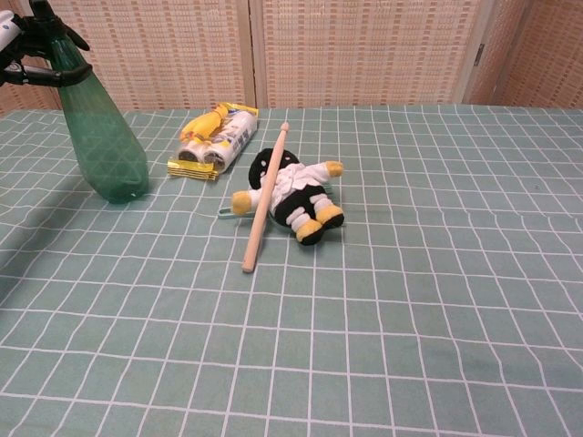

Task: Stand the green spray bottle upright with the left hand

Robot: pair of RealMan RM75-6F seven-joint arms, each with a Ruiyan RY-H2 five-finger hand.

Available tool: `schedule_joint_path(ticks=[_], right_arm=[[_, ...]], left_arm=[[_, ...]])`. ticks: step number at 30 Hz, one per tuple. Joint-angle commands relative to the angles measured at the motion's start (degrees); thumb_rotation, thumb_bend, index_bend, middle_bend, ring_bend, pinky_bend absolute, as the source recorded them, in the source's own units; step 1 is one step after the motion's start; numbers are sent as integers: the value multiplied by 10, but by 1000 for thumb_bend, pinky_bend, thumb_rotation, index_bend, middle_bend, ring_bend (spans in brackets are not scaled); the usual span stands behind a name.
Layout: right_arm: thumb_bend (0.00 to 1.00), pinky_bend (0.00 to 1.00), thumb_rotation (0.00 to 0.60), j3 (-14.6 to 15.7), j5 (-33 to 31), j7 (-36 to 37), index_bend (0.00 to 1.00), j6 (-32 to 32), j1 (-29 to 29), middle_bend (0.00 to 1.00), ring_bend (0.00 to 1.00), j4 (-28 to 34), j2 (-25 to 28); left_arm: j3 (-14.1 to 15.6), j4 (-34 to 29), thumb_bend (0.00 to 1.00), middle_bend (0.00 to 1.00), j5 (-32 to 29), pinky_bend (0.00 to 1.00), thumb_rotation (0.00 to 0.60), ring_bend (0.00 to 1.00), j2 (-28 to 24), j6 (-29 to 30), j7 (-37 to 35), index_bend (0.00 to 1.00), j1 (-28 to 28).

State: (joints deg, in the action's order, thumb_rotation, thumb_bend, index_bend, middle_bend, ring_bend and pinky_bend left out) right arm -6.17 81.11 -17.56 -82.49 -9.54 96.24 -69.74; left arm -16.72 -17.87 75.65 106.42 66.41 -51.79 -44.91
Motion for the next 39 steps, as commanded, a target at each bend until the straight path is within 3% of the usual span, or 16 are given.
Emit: schedule_joint_path(ticks=[1,8,15,32,39], right_arm=[[0,189,600,0,1,2,205,0,0,253,75,0,0],[0,189,600,0,5,10,205,-1,0,255,75,-3,-1],[0,190,600,1,12,25,214,-2,-1,259,80,-7,-1],[0,190,600,2,26,56,229,-7,0,274,93,-18,-2],[0,191,600,3,28,58,230,-7,0,277,97,-19,-2]], left_arm=[[3,-1,254,594,2,194,600,393,-2,2,-5,335,2],[10,-13,239,540,9,191,600,363,-12,18,-9,175,7],[22,-34,214,521,21,189,600,355,-24,27,-3,87,14],[53,-56,171,390,48,149,600,300,-43,34,-10,148,31],[58,-60,168,379,50,149,600,295,-47,24,-13,159,34]])
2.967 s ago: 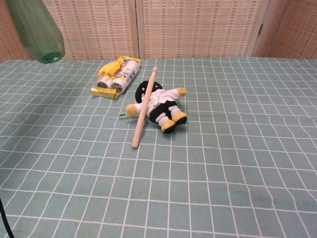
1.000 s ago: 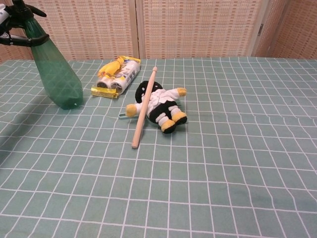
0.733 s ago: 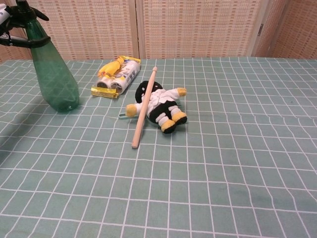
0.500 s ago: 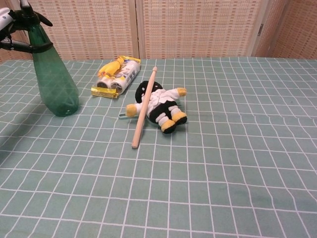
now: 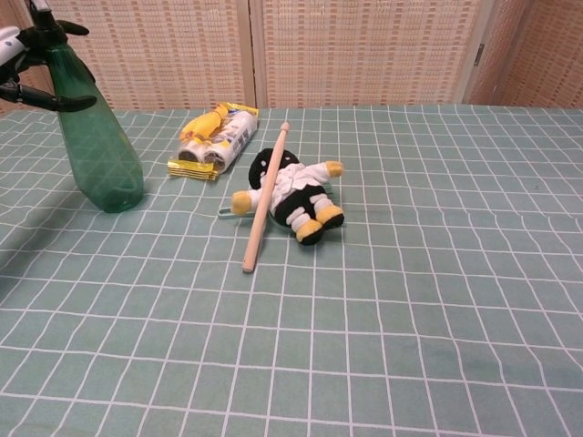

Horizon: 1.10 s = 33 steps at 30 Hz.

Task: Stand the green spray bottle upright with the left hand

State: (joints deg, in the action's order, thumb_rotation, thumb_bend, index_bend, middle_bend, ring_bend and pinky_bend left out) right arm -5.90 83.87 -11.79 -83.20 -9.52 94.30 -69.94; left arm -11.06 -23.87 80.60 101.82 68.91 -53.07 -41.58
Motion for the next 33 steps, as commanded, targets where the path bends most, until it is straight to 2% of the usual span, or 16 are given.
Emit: schedule_joint_path(ticks=[1,20,25,33], right_arm=[[0,191,600,0,0,0,230,0,0,277,98,0,0],[0,194,600,0,2,5,231,1,0,280,105,-1,1],[0,196,600,0,3,7,231,1,0,280,105,-2,1],[0,200,600,0,3,8,232,1,-1,280,105,-2,0]], left_arm=[[2,-1,169,379,1,149,600,295,-1,-3,-1,162,1],[4,21,166,379,-9,156,600,294,2,-54,-10,174,6],[5,25,146,358,-9,151,600,277,0,-66,-18,148,7],[14,20,137,326,5,147,600,253,-6,-41,-36,119,10]])
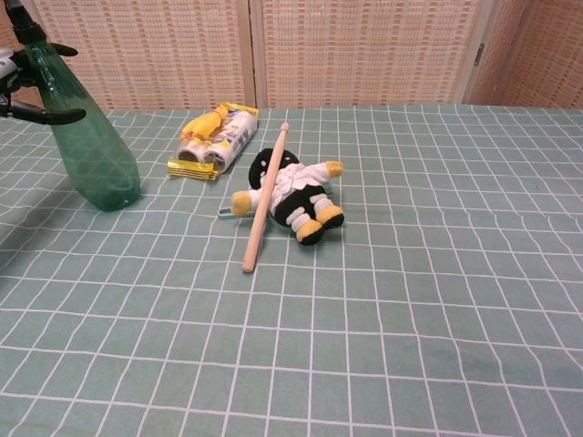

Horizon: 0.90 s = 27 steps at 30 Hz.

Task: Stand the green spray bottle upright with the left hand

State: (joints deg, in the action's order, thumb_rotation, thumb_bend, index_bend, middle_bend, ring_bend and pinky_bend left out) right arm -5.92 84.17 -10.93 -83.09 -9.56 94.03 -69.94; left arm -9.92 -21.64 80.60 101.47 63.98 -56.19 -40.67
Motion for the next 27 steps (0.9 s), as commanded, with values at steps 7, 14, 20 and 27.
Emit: schedule_joint_path(ticks=[7,14,20,27], right_arm=[[0,201,600,0,1,0,238,-1,0,280,105,0,0],[0,203,600,0,3,3,243,-2,0,280,105,-2,-1],[0,205,600,1,4,6,247,-1,0,281,105,-3,-1],[0,209,600,2,9,15,257,-2,0,285,114,-5,0]], left_arm=[[20,-13,125,259,23,143,600,213,-14,22,-21,52,7],[37,-16,108,169,36,142,600,144,-22,7,-29,2,12],[44,-18,98,62,40,99,600,33,-29,-11,-31,0,8],[55,-28,90,0,42,19,600,0,-50,-55,-38,0,7]])
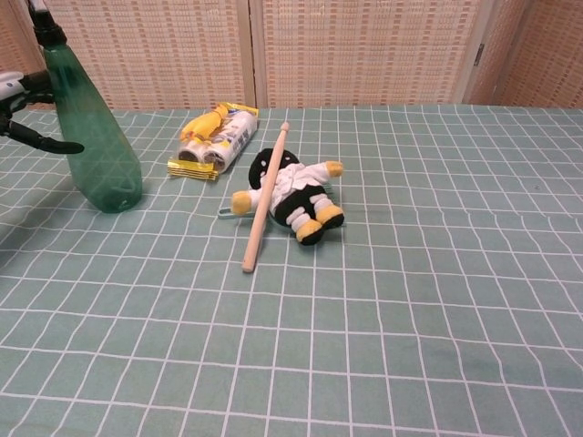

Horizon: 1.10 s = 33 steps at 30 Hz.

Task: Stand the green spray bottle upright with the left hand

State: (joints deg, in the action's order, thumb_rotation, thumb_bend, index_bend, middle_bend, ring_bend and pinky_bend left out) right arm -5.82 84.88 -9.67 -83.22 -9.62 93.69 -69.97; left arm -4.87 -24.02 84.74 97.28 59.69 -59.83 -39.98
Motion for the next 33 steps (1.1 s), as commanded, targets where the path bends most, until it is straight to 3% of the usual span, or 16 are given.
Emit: schedule_joint_path(ticks=[1,11,17,19,20,23,25,28,33], right_arm=[[0,210,600,1,3,5,257,-1,0,286,114,-2,0],[0,210,600,7,22,52,257,1,-3,286,114,-9,7],[0,210,600,12,35,90,257,3,-5,286,114,-15,14],[0,210,600,16,46,104,265,8,-8,286,114,-18,18],[0,210,600,18,49,107,269,11,-10,286,114,-20,20],[0,210,600,20,51,109,282,18,-14,286,113,-20,24],[0,210,600,21,49,112,282,21,-15,286,114,-18,26],[0,210,600,22,46,116,282,24,-15,286,114,-14,31],[0,210,600,24,48,129,282,26,-15,286,114,-13,36]], left_arm=[[5,-5,87,0,-1,9,600,0,-10,-16,-1,0,1],[-12,-49,92,0,-41,1,600,0,-72,-42,40,0,43],[-30,-145,263,0,-70,24,600,0,-150,-5,81,0,91],[10,-237,370,0,-14,88,600,0,-243,73,179,0,126],[28,-306,372,0,8,114,600,0,-295,102,260,0,141],[37,-479,322,0,0,141,600,0,-378,153,516,0,181],[39,-571,324,0,-15,114,600,0,-396,186,622,0,208],[47,-661,337,0,-32,85,600,0,-399,206,695,0,235],[39,-685,321,0,-55,63,600,0,-385,195,737,0,238]])
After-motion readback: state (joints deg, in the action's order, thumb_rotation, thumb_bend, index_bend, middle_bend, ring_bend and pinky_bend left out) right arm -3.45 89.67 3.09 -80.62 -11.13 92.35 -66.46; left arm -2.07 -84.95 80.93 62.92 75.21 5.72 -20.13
